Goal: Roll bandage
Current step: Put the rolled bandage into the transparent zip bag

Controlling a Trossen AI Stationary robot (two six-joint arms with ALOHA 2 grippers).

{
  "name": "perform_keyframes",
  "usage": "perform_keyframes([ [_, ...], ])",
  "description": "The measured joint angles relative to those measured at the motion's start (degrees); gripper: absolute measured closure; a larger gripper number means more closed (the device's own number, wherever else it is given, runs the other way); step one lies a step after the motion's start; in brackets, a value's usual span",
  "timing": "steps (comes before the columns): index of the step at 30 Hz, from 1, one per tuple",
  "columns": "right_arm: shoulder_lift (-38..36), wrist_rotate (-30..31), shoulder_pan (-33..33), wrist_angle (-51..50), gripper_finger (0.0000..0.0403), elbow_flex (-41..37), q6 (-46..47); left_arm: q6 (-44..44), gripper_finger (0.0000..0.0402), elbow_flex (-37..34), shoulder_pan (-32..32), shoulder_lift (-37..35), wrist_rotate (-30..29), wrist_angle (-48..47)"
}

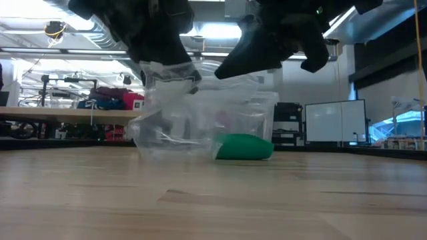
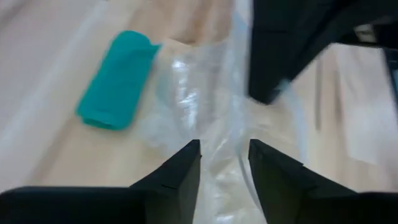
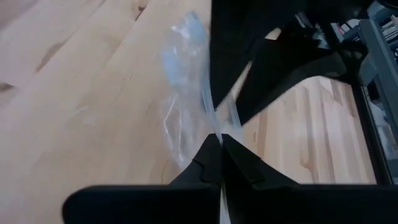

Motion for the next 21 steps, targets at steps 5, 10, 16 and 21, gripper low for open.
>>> perform_keyframes([
  [5,0.0,-0.1,-0.4,0.1,0.0399,0.0,0.0,1.3,0.0312,0.0,0.4,0.8,5.1,3.0],
  [10,0.0,-0.4,-0.4,0.1,0.04,0.0,0.0,2.2,0.0385,0.0,0.5,0.8,5.1,2.8],
  [16,0.0,-2.1,-0.4,0.4,0.0398,0.0,0.1,1.2,0.0398,1.4,0.5,-2.1,-2.3,-12.2],
  [21,0.0,-3.4,-0.5,2.2,0.0397,0.1,0.0,0.9,0.0399,6.4,0.3,-6.8,-11.3,-23.2],
])
